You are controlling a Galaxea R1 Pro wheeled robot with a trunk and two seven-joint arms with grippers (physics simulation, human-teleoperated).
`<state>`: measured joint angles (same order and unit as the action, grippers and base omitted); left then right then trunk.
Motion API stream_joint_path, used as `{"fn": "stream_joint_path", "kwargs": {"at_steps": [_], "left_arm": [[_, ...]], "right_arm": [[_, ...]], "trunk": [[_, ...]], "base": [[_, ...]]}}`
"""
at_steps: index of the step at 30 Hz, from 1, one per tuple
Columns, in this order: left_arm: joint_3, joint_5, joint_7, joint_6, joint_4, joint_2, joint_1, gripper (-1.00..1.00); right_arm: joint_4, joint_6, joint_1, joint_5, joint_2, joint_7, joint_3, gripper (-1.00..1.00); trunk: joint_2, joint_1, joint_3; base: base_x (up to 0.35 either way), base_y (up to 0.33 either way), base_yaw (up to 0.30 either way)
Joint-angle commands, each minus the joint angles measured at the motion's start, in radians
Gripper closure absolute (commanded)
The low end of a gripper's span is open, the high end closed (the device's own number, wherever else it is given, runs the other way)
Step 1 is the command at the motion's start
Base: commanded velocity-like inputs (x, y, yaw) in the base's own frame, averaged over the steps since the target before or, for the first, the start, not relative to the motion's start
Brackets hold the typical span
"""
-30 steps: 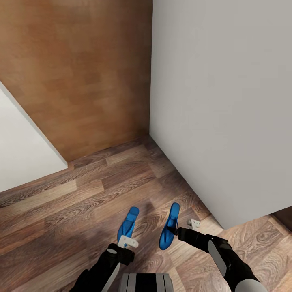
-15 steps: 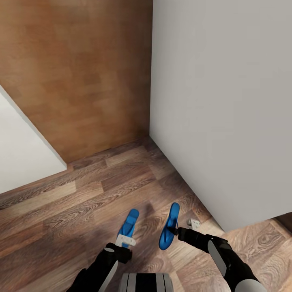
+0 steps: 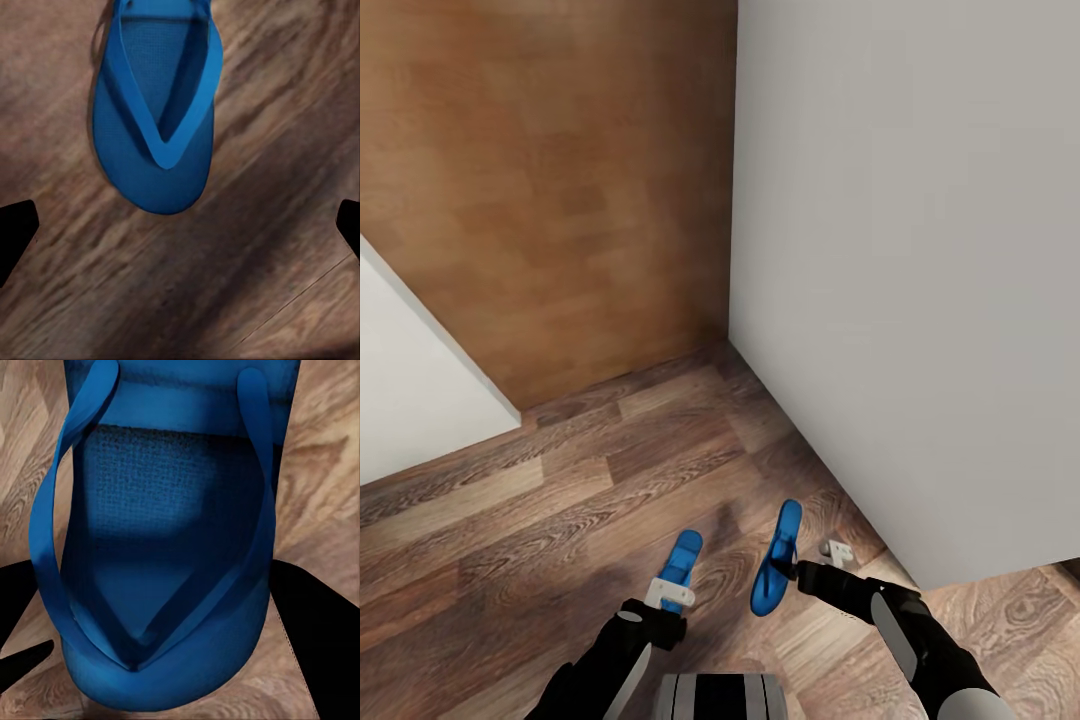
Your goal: In the bedroom, move the book from the bed onto either nightstand, and place the two sandals side by side next to the bed.
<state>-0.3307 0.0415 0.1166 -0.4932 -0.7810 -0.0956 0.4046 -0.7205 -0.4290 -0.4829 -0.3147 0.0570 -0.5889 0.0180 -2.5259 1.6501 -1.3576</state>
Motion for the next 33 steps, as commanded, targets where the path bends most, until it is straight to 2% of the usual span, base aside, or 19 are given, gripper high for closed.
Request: {"fn": "stream_joint_path", "kwargs": {"at_steps": [1,16,24,33], "left_arm": [[-0.004,0.005,0.006,-0.004,-0.001,0.001,0.0,-1.0],[-0.004,0.006,0.005,-0.005,-0.001,0.001,0.0,-1.0],[-0.004,0.006,0.005,-0.005,0.0,0.001,0.0,-1.0],[-0.005,0.005,0.006,-0.005,0.0,-0.001,0.0,-1.0]], "right_arm": [[0.0,-0.008,0.0,-0.007,0.0,-0.001,0.002,1.0],[0.001,0.0,0.0,-0.003,0.0,0.001,0.002,1.0],[0.001,0.0,0.0,-0.003,0.0,0.001,-0.002,1.0],[0.001,0.001,0.0,-0.002,0.0,0.001,-0.005,1.0]], "trunk": [[0.0,0.0,-0.001],[0.0,0.0,-0.001],[0.0,0.0,0.0],[0.0,0.0,0.0]], "base": [[0.109,0.0,0.0],[0.012,0.0,-0.003],[0.0,0.0,-0.17],[0.022,-0.039,-0.017]]}}
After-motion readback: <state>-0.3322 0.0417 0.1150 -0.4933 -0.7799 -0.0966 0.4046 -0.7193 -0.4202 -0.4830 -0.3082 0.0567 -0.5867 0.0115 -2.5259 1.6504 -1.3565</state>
